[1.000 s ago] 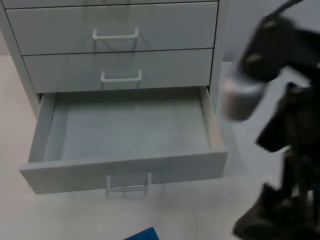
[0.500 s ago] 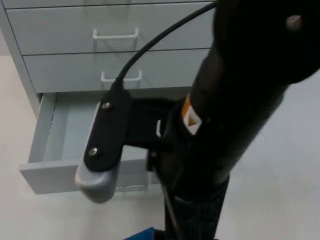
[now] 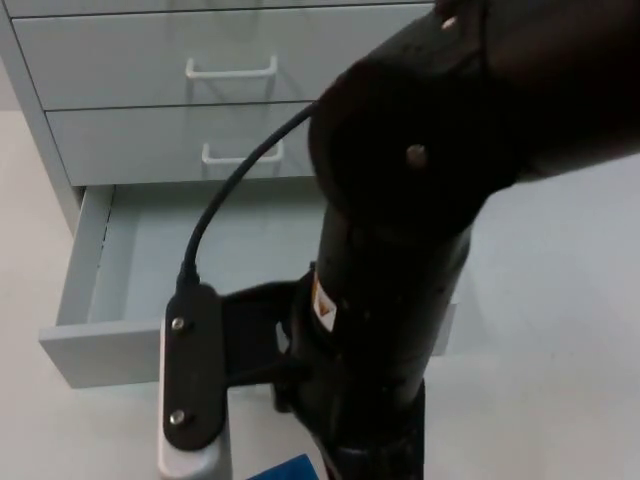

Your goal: Open the drawer with the left hand, place the block into the drawer with the right hand, then close the drawer with the left hand.

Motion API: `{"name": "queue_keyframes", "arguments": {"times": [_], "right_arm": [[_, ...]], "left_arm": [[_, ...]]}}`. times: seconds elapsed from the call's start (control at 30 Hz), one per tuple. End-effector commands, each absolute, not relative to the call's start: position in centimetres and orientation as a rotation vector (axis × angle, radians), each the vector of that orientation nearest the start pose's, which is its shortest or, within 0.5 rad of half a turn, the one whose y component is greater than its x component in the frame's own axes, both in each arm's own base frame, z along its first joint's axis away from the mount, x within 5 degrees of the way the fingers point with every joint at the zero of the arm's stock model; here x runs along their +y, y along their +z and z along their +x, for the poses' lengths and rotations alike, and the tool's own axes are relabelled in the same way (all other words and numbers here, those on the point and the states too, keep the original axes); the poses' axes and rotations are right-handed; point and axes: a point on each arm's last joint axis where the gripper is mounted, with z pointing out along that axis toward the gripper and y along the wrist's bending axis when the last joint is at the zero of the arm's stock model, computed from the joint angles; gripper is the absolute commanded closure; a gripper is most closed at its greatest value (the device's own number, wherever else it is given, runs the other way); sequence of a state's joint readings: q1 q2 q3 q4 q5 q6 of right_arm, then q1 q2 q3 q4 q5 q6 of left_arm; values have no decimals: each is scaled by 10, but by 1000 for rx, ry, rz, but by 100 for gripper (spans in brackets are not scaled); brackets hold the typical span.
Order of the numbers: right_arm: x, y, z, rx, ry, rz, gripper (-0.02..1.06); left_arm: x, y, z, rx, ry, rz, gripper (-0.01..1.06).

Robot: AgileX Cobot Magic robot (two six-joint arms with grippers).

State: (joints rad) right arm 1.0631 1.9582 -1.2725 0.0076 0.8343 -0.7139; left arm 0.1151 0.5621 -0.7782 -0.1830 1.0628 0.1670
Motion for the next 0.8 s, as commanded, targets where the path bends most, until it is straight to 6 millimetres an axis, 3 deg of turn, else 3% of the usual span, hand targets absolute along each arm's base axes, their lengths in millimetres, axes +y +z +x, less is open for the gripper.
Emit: {"name": "queue_keyframes", "arguments": {"times": [0.0, 0.4, 0.77], "right_arm": [[333, 154, 181, 1878, 50, -2348, -1], [341, 133, 184, 1837, 56, -2395, -1], [346, 102, 183, 1842, 101, -2436, -1]], "left_arm": [[-6, 340, 81, 2302, -92, 36, 0], [-5, 341, 82, 2285, -89, 33, 0], [-5, 341, 82, 2284, -88, 33, 0]]}}
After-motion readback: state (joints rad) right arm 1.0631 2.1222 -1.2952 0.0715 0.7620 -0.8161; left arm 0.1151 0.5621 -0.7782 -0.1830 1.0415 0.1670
